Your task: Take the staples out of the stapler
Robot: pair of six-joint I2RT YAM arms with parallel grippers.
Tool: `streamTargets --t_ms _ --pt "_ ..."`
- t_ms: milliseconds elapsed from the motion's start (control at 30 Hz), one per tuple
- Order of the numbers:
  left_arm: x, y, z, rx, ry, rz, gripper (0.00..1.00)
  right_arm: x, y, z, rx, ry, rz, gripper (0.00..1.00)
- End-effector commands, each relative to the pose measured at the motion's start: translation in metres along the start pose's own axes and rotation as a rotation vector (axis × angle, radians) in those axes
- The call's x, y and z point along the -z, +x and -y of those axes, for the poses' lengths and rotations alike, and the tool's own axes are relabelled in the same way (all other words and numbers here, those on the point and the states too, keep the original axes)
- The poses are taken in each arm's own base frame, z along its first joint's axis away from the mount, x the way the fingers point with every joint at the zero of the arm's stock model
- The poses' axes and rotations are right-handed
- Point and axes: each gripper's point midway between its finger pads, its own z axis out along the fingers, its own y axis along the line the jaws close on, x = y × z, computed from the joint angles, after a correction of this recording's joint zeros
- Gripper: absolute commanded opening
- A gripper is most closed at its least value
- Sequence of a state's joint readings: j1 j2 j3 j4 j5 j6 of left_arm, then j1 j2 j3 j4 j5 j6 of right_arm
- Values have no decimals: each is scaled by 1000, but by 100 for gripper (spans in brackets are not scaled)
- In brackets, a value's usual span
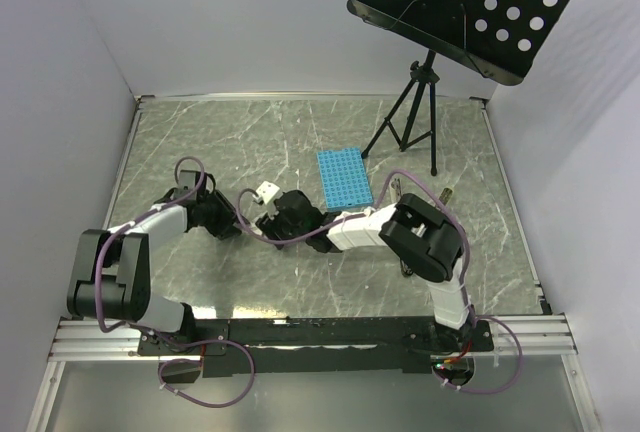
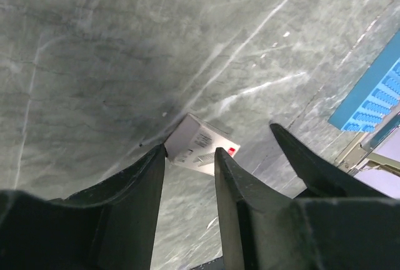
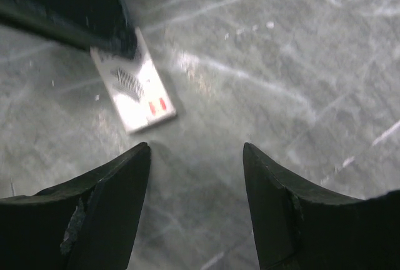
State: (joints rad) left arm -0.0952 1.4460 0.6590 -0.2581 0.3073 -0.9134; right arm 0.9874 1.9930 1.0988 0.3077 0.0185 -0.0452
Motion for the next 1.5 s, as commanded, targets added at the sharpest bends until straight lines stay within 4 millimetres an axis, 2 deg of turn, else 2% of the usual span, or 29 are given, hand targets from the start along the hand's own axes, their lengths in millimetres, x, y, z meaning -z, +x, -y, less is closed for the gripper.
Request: streamTargets --t_ms 0,167,300,600,733,833,867,933,1100,1233,1267,1300,1333,1367,1400,1433,1467 --pt "15 -15 16 -35 7 55 44 20 -9 4 -15 11 16 68" --pt "14 -17 20 -38 12 56 44 16 -4 3 -17 9 2 68" --pt "10 -18 14 -46 -8 59 44 6 1 3 -24 11 -13 68" --pt "0 -15 15 -42 14 33 44 -18 -6 4 -31 20 -15 68" --pt "0 -13 15 -41 21 26 44 -19 -6 4 -44 26 -16 68" --pt "4 -13 14 -46 12 34 44 -10 -5 8 -45 48 -28 68" --pt "8 -17 18 -55 17 49 44 -3 -15 12 -48 59 -8 68" --pt "15 -21 22 -63 13 69 44 8 -15 12 -77 56 -12 69" --pt "49 -33 44 -115 56 153 45 59 -34 23 -121 94 -13 70" --pt "98 -51 85 -249 174 289 51 110 -50 32 -177 129 -15 75" --pt "115 -52 96 -279 218 325 54 129 -66 34 -210 127 24 77" --pt "126 -53 104 -304 246 348 57 142 -62 33 -222 124 -7 83" --pt "141 -56 116 -339 283 384 64 153 -67 33 -240 117 3 90" --pt "161 -51 127 -376 346 411 73 172 -82 32 -270 108 50 100" --pt "172 -50 134 -402 382 434 83 183 -84 32 -289 108 59 100" --pt "185 -48 142 -438 418 461 99 193 -83 32 -306 106 55 100" --pt "206 -45 151 -474 482 507 99 210 -90 31 -342 98 91 100"
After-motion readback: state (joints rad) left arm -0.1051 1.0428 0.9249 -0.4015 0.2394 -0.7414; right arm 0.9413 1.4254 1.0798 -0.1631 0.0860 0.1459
